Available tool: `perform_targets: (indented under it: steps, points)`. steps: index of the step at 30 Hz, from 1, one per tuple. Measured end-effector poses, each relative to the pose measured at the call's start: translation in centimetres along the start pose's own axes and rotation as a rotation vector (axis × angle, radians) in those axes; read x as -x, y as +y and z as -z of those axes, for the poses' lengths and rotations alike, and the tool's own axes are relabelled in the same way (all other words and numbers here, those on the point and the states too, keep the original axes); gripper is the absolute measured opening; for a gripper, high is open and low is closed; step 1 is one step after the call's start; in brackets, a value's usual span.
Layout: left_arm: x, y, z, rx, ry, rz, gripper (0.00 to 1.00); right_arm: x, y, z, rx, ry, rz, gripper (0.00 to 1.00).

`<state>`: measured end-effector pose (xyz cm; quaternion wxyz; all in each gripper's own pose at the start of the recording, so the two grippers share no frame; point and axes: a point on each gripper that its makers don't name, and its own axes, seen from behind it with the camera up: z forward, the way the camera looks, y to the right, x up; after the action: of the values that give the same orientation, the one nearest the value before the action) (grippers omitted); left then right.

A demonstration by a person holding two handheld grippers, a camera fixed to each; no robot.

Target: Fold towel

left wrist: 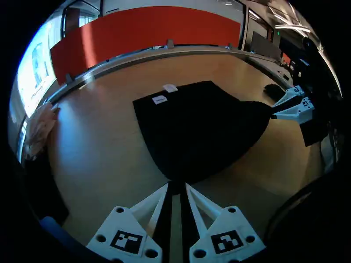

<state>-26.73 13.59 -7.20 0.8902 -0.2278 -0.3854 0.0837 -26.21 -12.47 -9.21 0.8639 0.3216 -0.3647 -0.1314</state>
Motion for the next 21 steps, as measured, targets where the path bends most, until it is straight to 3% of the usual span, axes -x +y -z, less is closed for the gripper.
perform_targets:
  steps: [21]
  points:
    - [-3.5, 0.9, 6.4, 0.015, 0.026, 0.05, 0.12, -4.6, -0.7, 5.7, -0.003, 0.051, 0.021, 0.14]
